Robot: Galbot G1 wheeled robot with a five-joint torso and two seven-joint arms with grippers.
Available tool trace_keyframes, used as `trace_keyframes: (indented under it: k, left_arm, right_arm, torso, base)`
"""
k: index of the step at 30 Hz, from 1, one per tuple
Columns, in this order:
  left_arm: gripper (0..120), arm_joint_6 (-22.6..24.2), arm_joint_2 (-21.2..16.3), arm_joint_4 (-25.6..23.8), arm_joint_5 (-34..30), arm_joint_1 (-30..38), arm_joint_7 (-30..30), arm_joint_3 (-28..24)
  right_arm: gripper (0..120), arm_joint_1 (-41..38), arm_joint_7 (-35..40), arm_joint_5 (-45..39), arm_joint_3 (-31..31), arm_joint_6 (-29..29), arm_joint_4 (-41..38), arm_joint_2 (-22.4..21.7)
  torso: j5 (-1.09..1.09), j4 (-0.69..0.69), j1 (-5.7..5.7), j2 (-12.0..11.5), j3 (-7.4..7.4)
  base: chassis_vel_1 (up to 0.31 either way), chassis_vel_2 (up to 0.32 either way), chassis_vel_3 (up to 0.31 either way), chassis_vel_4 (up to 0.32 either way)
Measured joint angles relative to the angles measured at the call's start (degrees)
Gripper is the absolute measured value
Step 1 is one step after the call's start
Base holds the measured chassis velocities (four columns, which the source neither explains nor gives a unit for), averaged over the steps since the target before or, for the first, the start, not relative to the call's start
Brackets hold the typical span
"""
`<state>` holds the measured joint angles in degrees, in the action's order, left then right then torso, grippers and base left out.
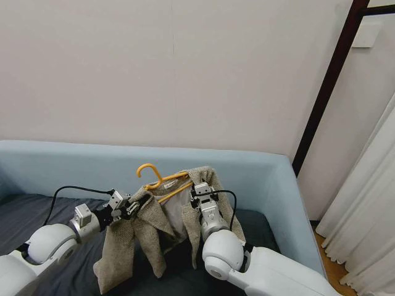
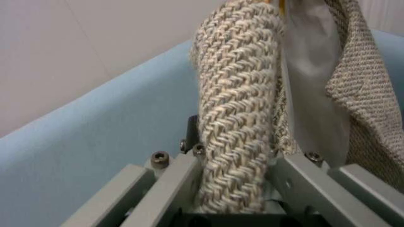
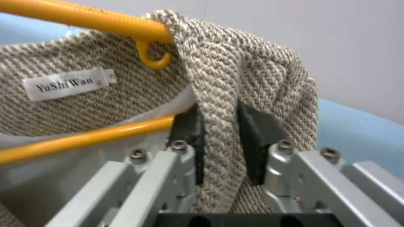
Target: Pick up the clothes from the sofa and hang them on the clothes hanger.
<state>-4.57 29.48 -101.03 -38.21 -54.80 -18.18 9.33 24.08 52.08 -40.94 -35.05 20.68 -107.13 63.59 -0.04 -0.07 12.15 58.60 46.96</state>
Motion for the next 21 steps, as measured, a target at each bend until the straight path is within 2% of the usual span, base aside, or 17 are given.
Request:
trace_keyframes:
  k: [2,3,5,10,21]
  left_arm:
    - [4,0.0,0.0,0.0,0.0,0.1,0.0,-0.1]
    - [4,0.0,0.2,0.1,0.0,0.2,0.0,-0.4]
    - [4,0.0,0.2,0.1,0.1,0.3,0.0,-0.6]
    - [4,0.0,0.2,0.1,1.6,0.4,-0.6,-0.8]
    - [4,0.6,-0.8,0.5,3.1,1.2,-1.5,-1.0]
  right_arm:
    - [15,0.1,-0.5,0.2,0.1,-0.3,0.0,-0.1]
    - [7,0.3,-1.8,0.9,0.5,-1.1,0.0,-0.3]
    - [1,0.5,-3.9,2.2,0.9,-2.4,0.0,-0.5]
    - [0,0.6,-9.9,9.0,1.7,-6.1,1.1,-0.7]
    - [0,2.4,-20.5,19.4,1.9,-7.2,-0.1,-3.3]
  torso:
    - [0.00,0.00,0.00,0.0,0.00]
    - [0.00,0.00,0.00,0.0,0.00]
    - [0.00,-0.01,0.00,0.0,0.00]
    - [0.00,0.00,0.00,0.0,0.00]
    - [0.00,0.00,0.00,0.0,0.00]
  base:
    - [0.000,0.000,0.000,0.000]
    - [0.000,0.000,0.000,0.000]
    - [0.000,0.000,0.000,0.000]
    - [0.000,0.000,0.000,0.000]
    - [0.000,0.000,0.000,0.000]
